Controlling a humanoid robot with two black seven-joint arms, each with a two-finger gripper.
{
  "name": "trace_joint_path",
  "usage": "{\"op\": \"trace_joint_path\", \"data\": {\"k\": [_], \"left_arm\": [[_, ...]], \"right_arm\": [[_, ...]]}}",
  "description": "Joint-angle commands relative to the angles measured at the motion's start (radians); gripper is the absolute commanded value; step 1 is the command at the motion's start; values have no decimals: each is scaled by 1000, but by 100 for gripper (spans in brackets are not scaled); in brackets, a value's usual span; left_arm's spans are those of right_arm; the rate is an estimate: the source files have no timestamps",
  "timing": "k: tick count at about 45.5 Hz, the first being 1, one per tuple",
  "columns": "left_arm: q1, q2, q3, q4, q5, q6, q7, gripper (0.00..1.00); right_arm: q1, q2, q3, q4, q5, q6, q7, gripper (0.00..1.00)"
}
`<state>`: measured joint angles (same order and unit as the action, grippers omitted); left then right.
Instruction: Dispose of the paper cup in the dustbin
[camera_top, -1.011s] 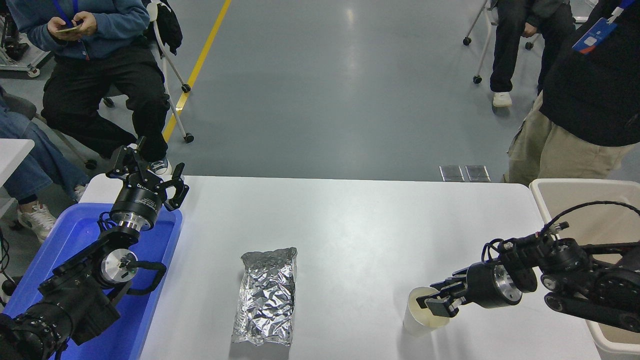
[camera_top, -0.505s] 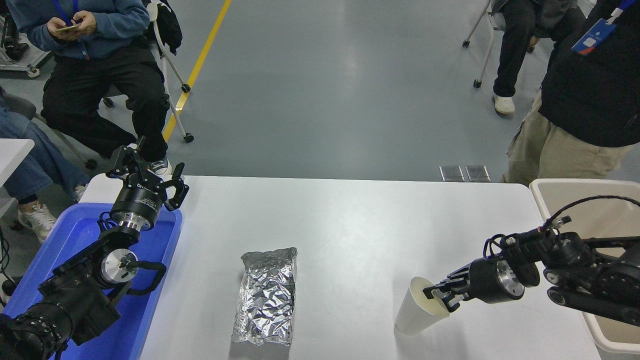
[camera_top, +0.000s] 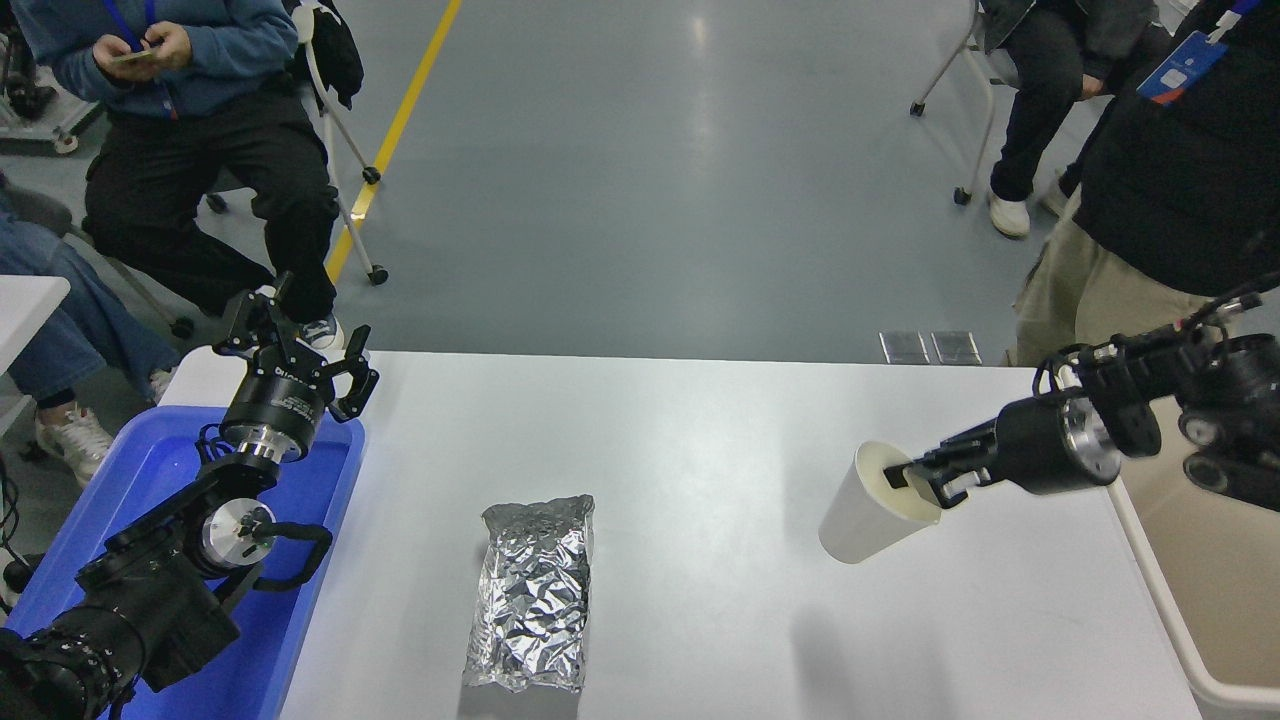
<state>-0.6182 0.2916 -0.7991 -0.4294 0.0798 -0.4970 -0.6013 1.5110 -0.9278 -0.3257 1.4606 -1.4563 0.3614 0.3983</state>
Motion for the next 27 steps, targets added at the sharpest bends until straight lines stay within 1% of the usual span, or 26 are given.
{"op": "trace_joint_path", "data": {"k": [1,7,11,20,27], "left_arm": [[0,0,0,0,-2,0,0,100],[0,0,0,0,-2,0,0,100],[0,0,0,0,0,0,0,100],[0,0,0,0,0,0,0,100],[0,0,0,0,0,0,0,100]], "right_arm": [[165,-88,10,67,19,117,1,0],[236,-97,10,70,19,168,-4,0],[264,-100,10,69,19,176,-4,0],[250,-108,8,61,17,163,-10,0],[230,-148,11,27,22,146,-10,0]]}}
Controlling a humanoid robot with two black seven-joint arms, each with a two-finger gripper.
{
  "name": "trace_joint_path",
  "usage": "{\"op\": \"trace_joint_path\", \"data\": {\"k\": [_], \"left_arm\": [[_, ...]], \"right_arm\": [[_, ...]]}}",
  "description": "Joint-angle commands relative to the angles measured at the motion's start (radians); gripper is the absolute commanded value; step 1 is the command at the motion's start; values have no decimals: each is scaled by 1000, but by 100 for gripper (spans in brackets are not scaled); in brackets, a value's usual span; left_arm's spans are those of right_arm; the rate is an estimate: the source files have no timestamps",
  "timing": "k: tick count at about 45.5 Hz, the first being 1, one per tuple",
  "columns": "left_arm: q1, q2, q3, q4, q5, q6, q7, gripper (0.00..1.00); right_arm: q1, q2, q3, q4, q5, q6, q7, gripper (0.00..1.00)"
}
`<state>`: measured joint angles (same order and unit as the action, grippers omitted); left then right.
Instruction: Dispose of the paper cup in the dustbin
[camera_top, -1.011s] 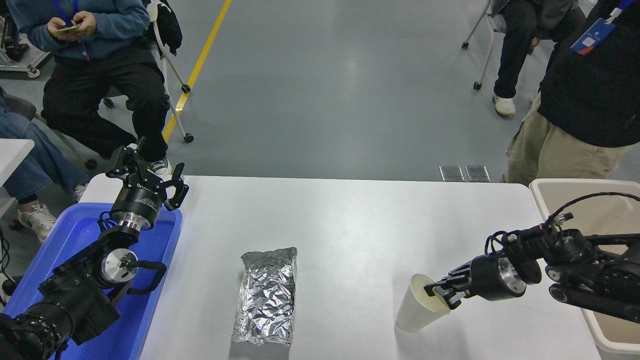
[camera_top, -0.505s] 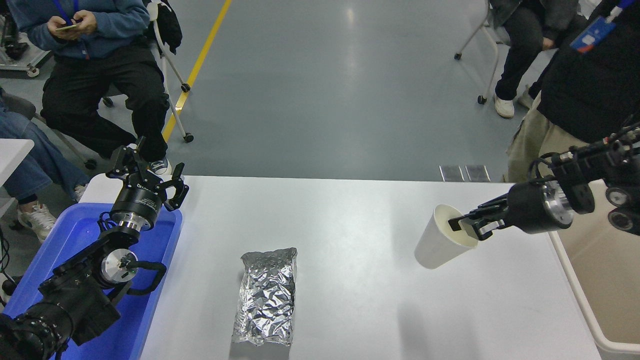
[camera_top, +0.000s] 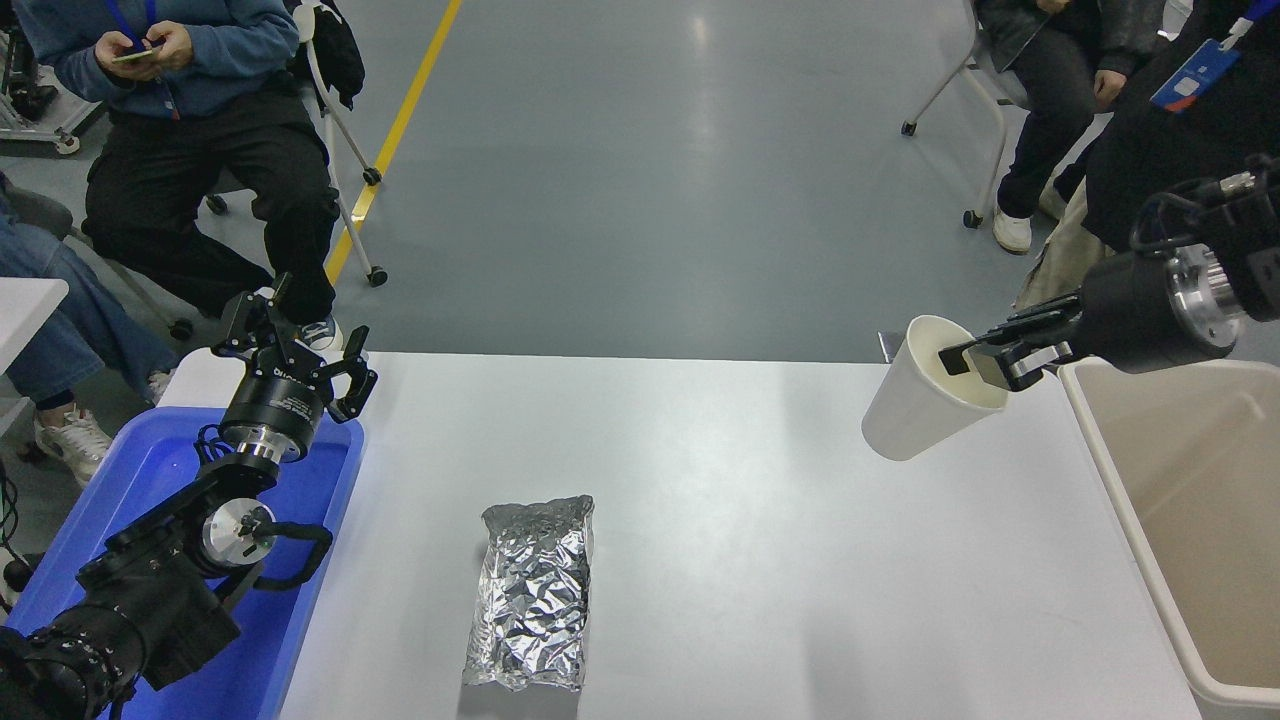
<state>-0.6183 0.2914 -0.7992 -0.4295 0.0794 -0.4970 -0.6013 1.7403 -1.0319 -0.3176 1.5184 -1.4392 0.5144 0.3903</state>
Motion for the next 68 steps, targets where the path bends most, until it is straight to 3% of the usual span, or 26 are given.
{"op": "trace_joint_path", "data": {"k": [1,10,30,45,68], "left_arm": [[0,0,0,0,0,0,0,100],[0,0,0,0,0,0,0,100],[0,0,0,0,0,0,0,100],[0,0,0,0,0,0,0,100],[-1,0,0,0,0,0,0,100]], "right_arm": [[-2,-51,2,-35,5,-13,-2,0],[-82,-137,5,-119,34,-77,-1,0],[-271,-180,2,-434,368,-209,4,0],[-447,-154,3,-618,649,-298,2,0],[-800,-8,3,-949,1155,-367,-4,0]]}}
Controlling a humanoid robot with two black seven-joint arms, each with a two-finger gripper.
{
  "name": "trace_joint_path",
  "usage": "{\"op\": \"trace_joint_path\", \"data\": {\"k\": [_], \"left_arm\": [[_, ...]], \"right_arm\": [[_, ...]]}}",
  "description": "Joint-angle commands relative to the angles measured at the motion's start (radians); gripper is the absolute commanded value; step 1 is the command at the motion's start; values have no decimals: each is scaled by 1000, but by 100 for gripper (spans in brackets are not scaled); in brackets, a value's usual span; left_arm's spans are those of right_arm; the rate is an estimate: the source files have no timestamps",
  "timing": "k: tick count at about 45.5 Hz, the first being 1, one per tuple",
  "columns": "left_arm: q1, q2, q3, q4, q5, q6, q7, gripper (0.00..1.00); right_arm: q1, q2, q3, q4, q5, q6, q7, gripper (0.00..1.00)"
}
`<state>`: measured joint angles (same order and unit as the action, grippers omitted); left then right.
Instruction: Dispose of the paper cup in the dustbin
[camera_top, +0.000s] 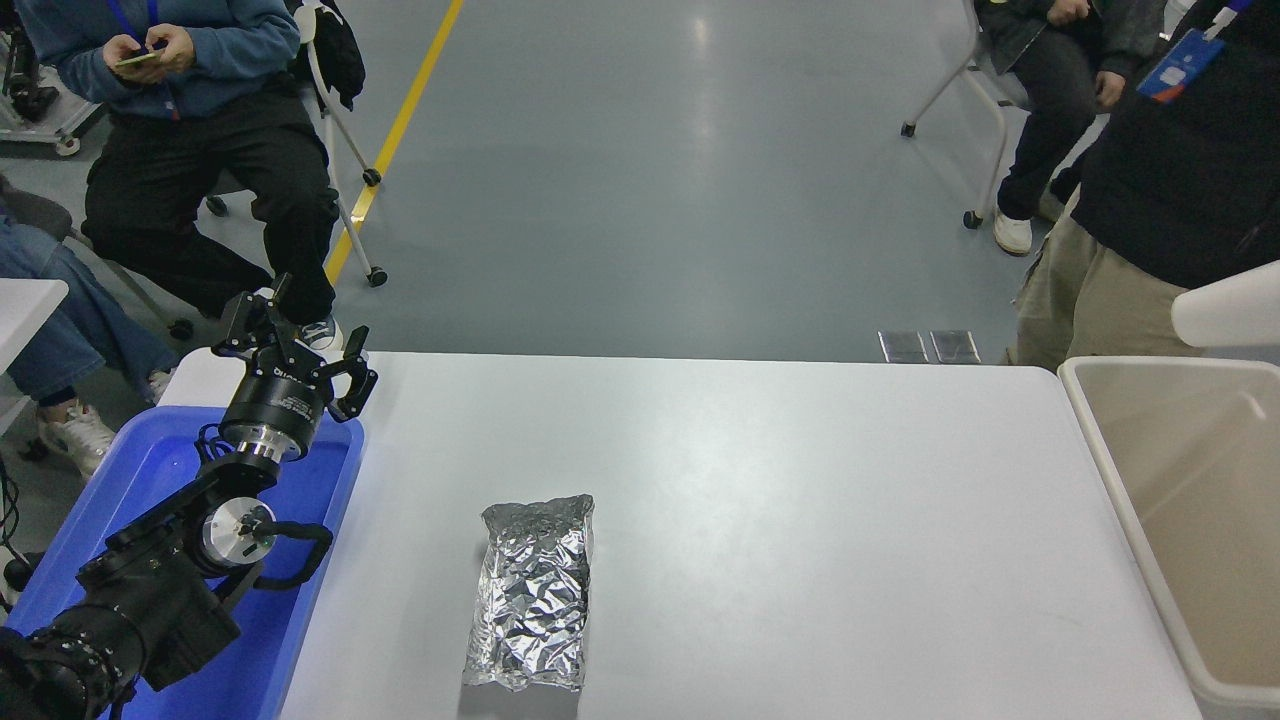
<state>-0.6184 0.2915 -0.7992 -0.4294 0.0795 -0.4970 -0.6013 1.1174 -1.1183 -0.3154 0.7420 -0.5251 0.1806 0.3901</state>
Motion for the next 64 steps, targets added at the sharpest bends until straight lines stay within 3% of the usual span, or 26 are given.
{"op": "trace_joint_path", "data": {"k": [1,19,37,45,64], "left_arm": [[0,0,0,0,0,0,0,100],[-1,0,0,0,-1,0,0,100],[0,0,0,0,-1,0,0,100],[0,0,0,0,-1,0,0,100],[0,0,0,0,-1,0,0,100]], "right_arm": [[-192,92,1,-196,258,-35,-5,0],[-416,354,21,-490,573,-55,-53,0],[-513,571,219,-694,609,-141,-152,0],[-516,609,312,-702,608,-187,-200,0],[-527,618,320,-704,609,-219,-203,0]]}}
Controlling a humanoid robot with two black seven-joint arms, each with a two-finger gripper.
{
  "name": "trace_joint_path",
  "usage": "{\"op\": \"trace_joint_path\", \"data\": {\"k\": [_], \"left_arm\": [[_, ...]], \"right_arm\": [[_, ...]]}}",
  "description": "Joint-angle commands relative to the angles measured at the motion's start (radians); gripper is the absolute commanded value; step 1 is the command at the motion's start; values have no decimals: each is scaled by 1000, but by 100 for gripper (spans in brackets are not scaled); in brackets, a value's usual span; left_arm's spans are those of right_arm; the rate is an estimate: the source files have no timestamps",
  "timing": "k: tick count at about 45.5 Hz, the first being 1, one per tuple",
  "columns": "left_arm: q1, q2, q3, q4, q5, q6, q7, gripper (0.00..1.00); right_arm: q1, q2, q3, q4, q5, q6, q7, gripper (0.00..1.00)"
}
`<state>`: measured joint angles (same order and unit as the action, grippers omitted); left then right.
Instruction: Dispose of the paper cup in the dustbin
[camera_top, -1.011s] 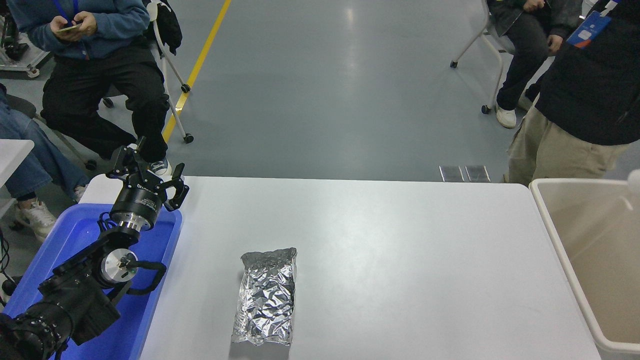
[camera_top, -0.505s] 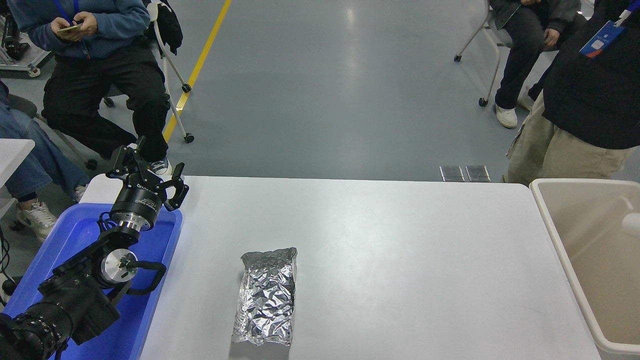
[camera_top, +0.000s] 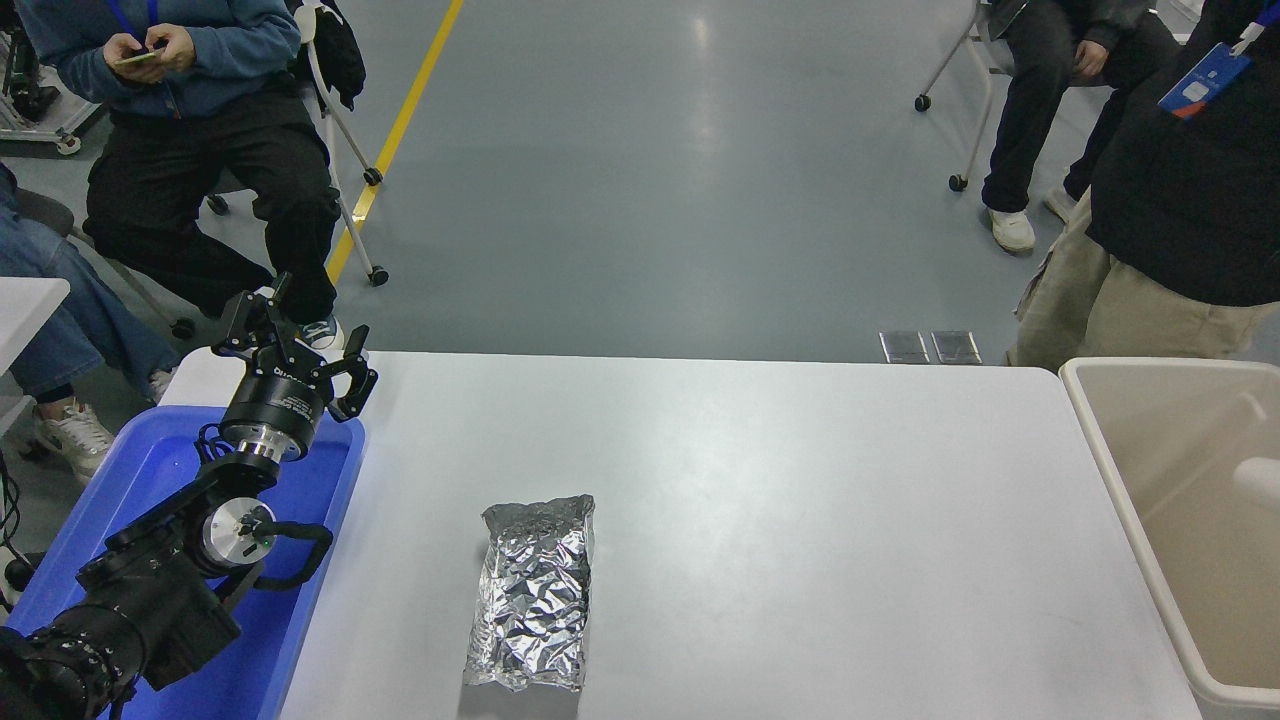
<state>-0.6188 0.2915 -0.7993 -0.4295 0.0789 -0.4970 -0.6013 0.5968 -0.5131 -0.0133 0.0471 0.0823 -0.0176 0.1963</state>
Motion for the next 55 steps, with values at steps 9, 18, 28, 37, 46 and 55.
{"op": "trace_joint_path", "data": {"k": [9,18,28,37,46,55], "left_arm": [[1,0,0,0,1,0,0,100],[1,0,0,0,-1,0,0,100],[1,0,0,0,-1,0,0,100],[1,0,0,0,-1,0,0,100],[-1,0,0,0,1,0,0,100],[1,0,0,0,-1,0,0,100]], "right_arm": [[-6,13,18,-9,2,-35,-11,6],[-9,11,24,-9,2,-53,-21,85],[-8,11,26,-9,2,-59,-21,98],[7,11,27,-22,2,-64,-12,98],[20,13,6,-50,-16,-50,-14,99],[32,11,35,-49,4,-36,-12,99]]}}
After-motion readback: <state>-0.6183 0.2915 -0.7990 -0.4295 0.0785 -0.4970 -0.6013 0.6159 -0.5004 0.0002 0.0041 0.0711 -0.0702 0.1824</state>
